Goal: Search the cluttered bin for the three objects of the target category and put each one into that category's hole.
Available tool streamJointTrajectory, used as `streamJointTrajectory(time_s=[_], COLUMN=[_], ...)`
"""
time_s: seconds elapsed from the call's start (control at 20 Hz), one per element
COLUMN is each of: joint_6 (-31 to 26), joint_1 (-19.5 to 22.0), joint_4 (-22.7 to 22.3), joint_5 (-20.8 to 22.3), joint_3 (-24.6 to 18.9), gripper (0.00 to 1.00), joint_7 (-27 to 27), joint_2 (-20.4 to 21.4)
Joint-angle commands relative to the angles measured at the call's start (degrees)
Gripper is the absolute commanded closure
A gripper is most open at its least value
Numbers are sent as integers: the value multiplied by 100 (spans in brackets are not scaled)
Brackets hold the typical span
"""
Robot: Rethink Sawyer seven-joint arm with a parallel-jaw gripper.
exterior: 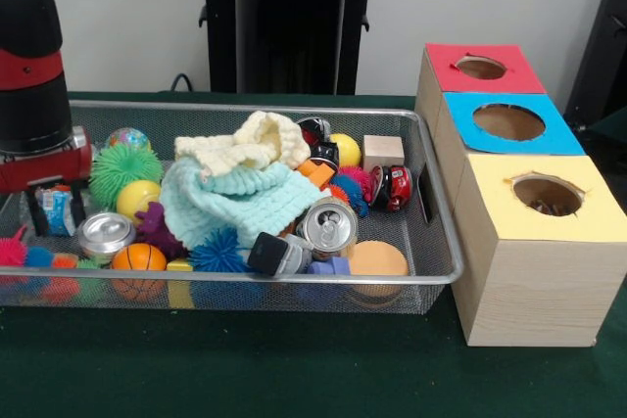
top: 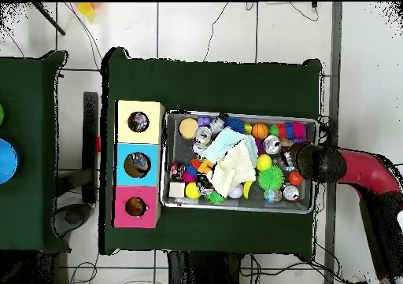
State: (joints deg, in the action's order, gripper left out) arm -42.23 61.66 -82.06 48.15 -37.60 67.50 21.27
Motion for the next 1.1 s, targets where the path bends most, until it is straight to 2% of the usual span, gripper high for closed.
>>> streamJointTrajectory(time_s=[0.05, 0.25, 0.3, 0.4, 0.55, 0.85, 1.1], joint_6=[51, 31, -8, -197, -343, -552, -520], joint_1=[163, 200, 201, 160, 196, 398, 473], joint_4=[-510, -578, -634, -629, -668, -1093, -1291], joint_5=[62, 127, 176, 184, 114, -14, 37], joint_3=[-306, -397, -450, -405, -427, -452, -489], gripper=[0, 0, 0, 0, 0, 0, 0], joint_7=[-1514, -1791, -2004, -2090, -2142, -2163, -2111], joint_2=[49, 63, 94, 118, 193, 653, 771])
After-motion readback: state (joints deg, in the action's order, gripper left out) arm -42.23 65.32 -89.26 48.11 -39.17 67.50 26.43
